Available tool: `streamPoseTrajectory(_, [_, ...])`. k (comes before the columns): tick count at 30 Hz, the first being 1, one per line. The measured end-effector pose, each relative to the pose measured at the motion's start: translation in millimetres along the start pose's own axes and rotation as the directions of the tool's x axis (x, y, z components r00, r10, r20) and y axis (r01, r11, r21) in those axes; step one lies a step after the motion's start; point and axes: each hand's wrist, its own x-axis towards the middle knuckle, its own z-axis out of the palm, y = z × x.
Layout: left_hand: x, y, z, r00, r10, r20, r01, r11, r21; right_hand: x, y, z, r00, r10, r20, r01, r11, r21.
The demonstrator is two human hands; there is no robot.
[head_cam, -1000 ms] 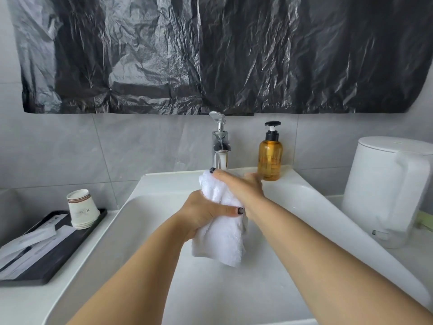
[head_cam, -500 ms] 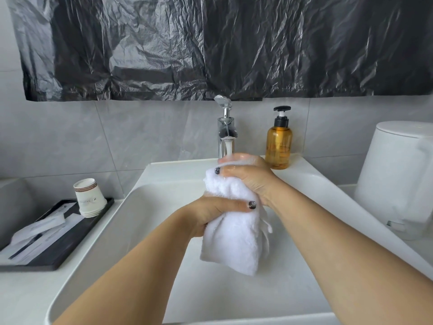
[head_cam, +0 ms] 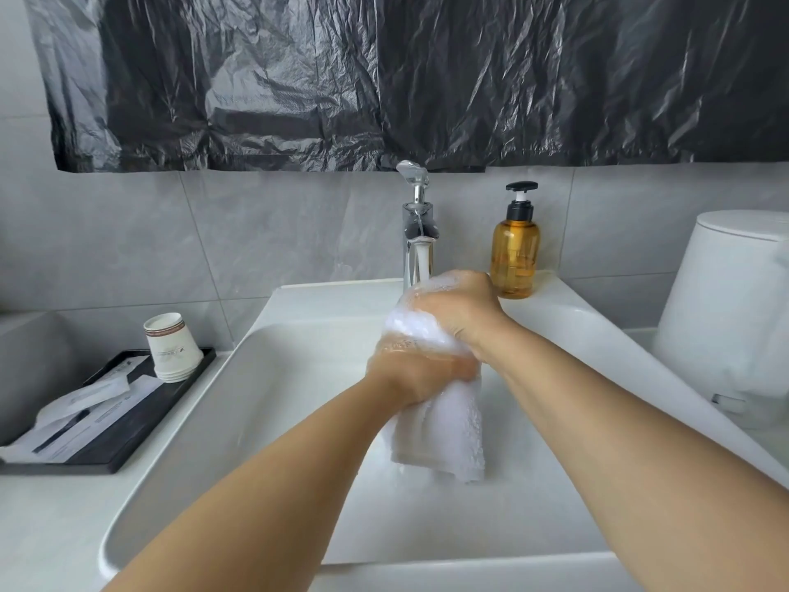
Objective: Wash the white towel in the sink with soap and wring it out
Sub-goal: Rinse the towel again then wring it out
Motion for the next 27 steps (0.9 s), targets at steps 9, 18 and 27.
streamPoseTrajectory(9, [5.1,-6.9,-10.9,0.998,0.027,-0.065,-0.049,0.93,-0.364,-11.3,-4.9,-4.2,0.999,-0.013,0.029,0.008,0.988,0.152])
streamPoseTrajectory(18, [5.8,16.4,-18.1,0.964,-0.226,-0.138,-0.016,0.469,-0.883,-43.1,-7.1,-18.6,0.874,-0.048,0.483,0.252,0.896,-0.365])
streamPoseTrajectory(27, [176.0,-86.1,16.7,0.901,-0.425,-0.091,0.072,0.352,-0.933,-26.0,35.8,-8.3,0.959,0.029,0.282,0.109,0.881,-0.46])
